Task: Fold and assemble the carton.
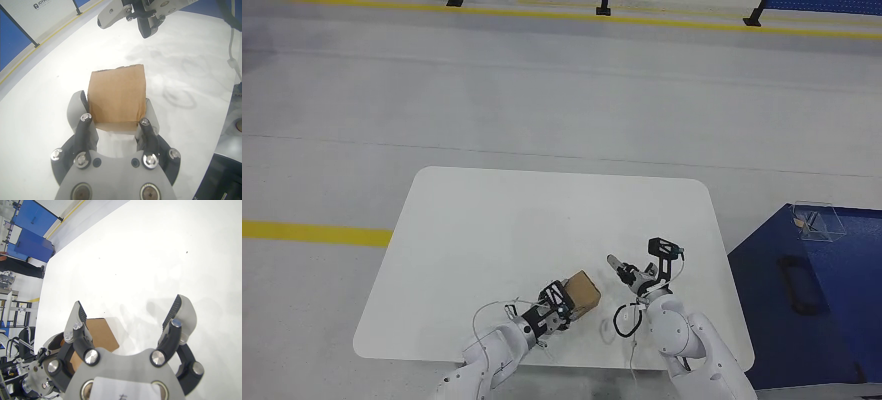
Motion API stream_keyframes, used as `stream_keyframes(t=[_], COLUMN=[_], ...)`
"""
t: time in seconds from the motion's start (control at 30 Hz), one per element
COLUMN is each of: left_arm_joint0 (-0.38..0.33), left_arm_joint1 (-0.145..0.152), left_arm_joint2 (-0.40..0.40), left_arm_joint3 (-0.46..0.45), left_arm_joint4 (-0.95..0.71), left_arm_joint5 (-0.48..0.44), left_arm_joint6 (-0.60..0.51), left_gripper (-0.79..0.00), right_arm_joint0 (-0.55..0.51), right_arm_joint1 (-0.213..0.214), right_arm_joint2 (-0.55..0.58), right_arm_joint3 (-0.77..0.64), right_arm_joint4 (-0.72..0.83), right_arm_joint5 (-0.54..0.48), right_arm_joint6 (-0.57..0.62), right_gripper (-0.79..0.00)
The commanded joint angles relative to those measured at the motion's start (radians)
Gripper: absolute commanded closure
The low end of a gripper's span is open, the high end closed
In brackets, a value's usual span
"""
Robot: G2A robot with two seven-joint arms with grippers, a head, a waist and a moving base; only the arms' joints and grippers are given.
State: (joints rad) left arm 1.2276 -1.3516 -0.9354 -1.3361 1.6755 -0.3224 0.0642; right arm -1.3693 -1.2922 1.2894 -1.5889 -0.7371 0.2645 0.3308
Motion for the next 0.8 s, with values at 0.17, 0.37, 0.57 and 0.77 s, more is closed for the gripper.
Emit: stream_keyframes(t=[0.17, 0.37, 0.57, 0.77], left_arm_joint0=[0.042, 0.048, -0.011, -0.018], left_arm_joint1=[0.0, -0.021, -0.028, -0.022], left_arm_joint2=[-0.061, -0.14, -0.179, -0.226], left_arm_joint3=[-0.091, -0.147, -0.097, -0.068], left_arm_joint4=[-0.268, -0.834, -1.138, -1.265], left_arm_joint5=[-0.071, 0.055, 0.226, 0.274], left_arm_joint6=[-0.053, -0.346, -0.626, -0.714], left_gripper=[0.0, 0.0, -0.785, -0.785], right_arm_joint0=[-0.016, -0.046, -0.046, -0.046], right_arm_joint1=[0.0, 0.001, 0.002, 0.002], right_arm_joint2=[0.04, 0.101, 0.102, 0.102], right_arm_joint3=[-0.016, -0.046, -0.046, -0.046], right_arm_joint4=[0.047, 0.149, 0.151, 0.151], right_arm_joint5=[-0.005, -0.032, -0.034, -0.034], right_arm_joint6=[-0.044, -0.049, -0.046, -0.046], right_gripper=[-0.785, -0.785, -0.785, -0.785])
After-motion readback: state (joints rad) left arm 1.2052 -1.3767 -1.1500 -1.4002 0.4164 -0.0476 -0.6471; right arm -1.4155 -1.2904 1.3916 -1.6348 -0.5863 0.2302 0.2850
